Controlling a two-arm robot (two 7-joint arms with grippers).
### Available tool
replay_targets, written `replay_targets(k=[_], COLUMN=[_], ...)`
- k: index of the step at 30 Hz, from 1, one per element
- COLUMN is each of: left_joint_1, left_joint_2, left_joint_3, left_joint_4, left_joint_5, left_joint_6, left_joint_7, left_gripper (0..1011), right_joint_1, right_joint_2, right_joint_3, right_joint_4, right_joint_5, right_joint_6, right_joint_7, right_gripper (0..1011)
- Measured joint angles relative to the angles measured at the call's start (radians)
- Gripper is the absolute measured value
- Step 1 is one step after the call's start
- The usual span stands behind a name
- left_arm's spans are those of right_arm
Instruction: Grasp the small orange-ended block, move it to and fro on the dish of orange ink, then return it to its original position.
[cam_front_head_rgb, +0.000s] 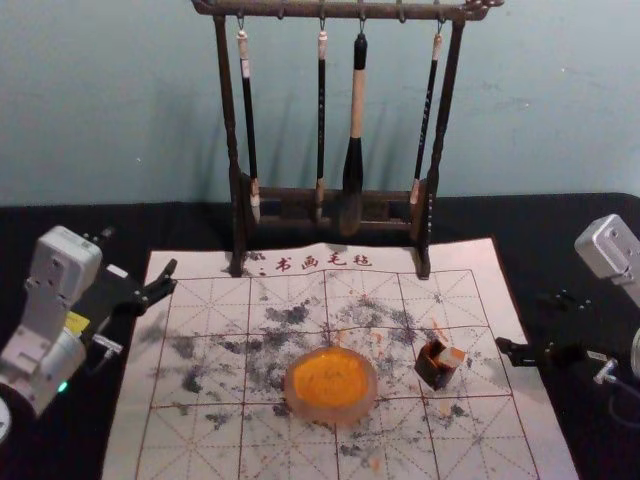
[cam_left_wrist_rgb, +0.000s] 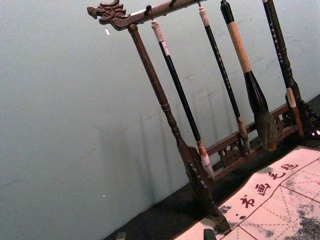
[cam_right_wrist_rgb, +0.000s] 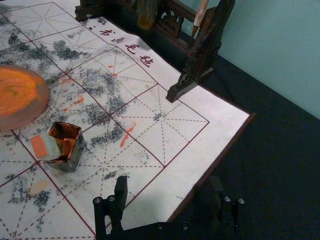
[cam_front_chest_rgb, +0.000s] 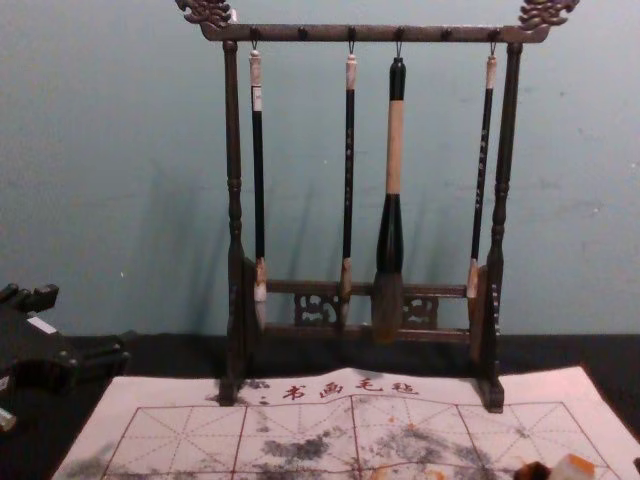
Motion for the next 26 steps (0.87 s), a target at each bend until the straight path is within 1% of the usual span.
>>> replay_targets(k=[26], left_joint_1=[0.0], left_joint_2=[0.0], left_joint_3=[0.0], left_joint_4=[0.0], left_joint_5=[0.0], left_joint_6=[0.0], left_joint_7=[0.0], left_gripper=[1002], right_joint_1=[0.0], right_joint_2=[0.001], right_joint_3=[-0.002], right_joint_4=[-0.002], right_joint_5=[-0.001], right_joint_6=[-0.002], right_joint_7=[0.0], right_gripper=[1000])
